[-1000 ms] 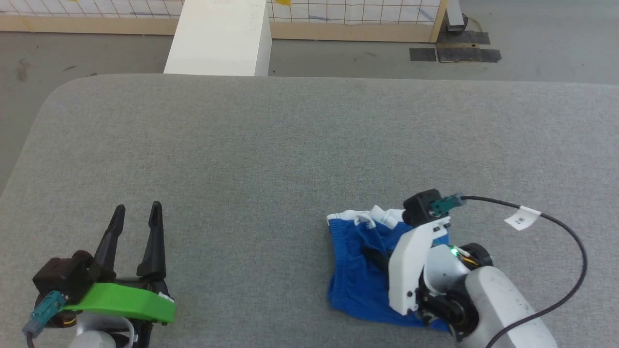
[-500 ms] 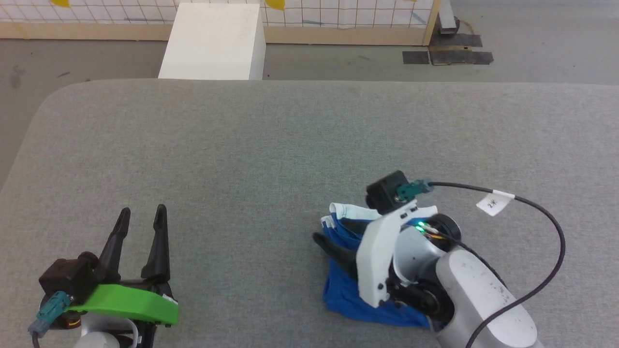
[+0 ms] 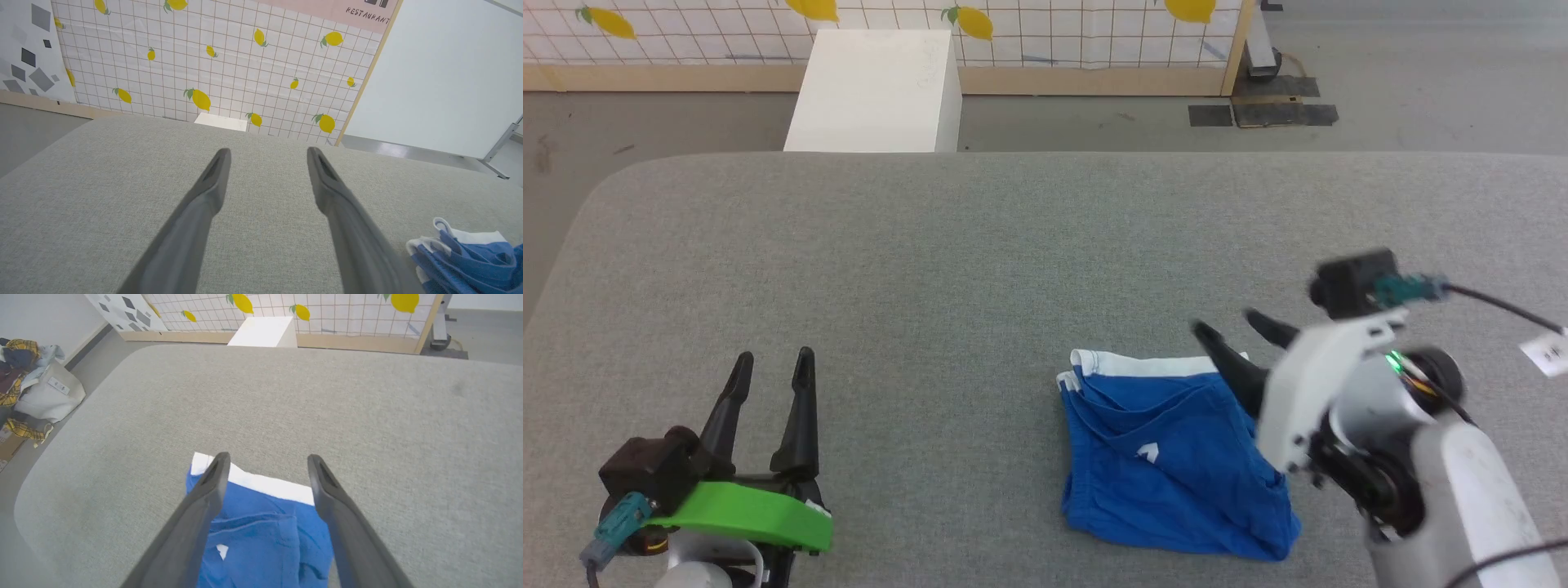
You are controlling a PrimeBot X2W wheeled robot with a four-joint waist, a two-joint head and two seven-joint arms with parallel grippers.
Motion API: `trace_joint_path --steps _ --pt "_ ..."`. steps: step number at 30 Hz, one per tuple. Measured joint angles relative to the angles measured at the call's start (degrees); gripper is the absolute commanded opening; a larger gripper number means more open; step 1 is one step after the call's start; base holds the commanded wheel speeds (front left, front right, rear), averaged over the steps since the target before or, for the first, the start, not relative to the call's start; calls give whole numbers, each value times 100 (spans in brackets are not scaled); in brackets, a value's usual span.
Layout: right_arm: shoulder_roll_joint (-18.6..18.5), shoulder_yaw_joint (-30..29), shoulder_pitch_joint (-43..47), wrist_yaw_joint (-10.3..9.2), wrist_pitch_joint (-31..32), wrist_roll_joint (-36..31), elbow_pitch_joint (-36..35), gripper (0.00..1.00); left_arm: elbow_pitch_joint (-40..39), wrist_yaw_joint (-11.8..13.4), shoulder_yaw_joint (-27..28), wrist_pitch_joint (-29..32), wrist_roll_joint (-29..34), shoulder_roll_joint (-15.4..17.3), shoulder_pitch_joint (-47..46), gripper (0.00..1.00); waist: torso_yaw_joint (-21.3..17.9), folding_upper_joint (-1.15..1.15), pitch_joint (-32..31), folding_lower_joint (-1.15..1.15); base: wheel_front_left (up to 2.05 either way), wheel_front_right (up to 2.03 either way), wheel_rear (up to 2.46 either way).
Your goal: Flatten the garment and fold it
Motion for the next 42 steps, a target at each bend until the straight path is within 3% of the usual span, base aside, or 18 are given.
trace_joint_path --steps 5,16,17,18,19,20,27,32,37,38,39,42 --pt "-2 -352 533 0 398 -162 -52 100 -4 5 -23 -1 0 -1 2 100 -15 0 3 0 0 0 0" --pt "1 -109 879 0 682 -129 187 100 -7 4 -57 -1 -8 1 -2 100 8 0 114 0 0 0 0" --pt "2 -53 879 0 684 -93 233 81 -4 4 -58 -1 -9 2 -2 100 14 0 122 0 0 0 0" --pt "3 -10 879 0 681 -42 256 31 -4 4 -58 -1 -10 3 -2 100 18 0 127 0 0 0 0" --pt "3 15 878 0 677 -22 266 5 -4 4 -58 -1 -11 3 -2 100 21 0 131 0 0 0 0" --pt "3 57 877 0 667 -22 276 0 -2 4 -58 -1 -20 3 -2 100 25 0 136 0 0 0 0" --pt "-5 338 864 0 681 -104 7 0 15 4 -71 -1 -44 5 -2 100 35 0 124 0 0 0 0" --pt "-1 1039 920 0 1039 -220 -446 0 19 8 -77 -1 -52 9 -1 100 -4 0 95 0 0 0 0" --pt "3 1480 1109 0 1261 -234 -427 0 16 22 -110 0 -57 9 -3 100 -53 0 105 0 0 0 0" --pt "3 1546 1110 0 1285 -223 -387 16 16 22 -122 0 -58 9 -3 100 -54 0 114 0 0 0 0" --pt "1 1606 1109 0 1306 -237 -338 100 18 22 -126 0 -58 9 -3 100 -55 0 121 0 0 0 0" --pt "1 1767 1104 0 1362 -278 -231 100 20 22 -140 0 -66 10 -7 100 -53 0 127 0 0 0 0"
